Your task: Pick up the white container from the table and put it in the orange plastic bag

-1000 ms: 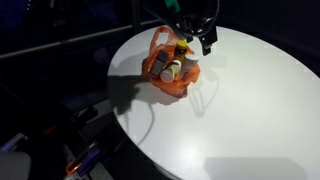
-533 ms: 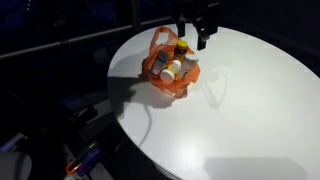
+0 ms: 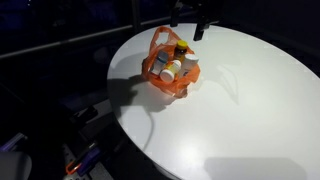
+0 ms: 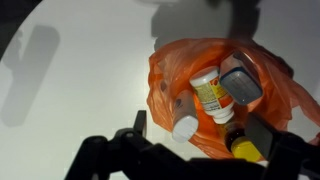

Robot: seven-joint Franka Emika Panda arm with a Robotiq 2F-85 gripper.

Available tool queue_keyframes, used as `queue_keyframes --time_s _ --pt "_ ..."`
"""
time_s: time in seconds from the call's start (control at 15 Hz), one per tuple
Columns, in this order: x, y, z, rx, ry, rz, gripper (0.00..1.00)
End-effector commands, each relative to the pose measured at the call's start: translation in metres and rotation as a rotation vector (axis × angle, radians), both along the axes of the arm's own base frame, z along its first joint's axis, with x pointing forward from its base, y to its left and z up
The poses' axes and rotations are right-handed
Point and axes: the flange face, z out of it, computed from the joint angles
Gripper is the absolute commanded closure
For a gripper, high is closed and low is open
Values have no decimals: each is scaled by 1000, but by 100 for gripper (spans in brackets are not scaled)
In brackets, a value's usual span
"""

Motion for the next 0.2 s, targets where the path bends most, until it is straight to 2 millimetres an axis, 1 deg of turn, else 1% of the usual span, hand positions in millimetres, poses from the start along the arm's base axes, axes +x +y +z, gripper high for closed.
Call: queue_keyframes --time_s 0.0,0.13 --pt "1 -1 1 1 2 3 0" --pt "1 -2 0 2 4 4 0"
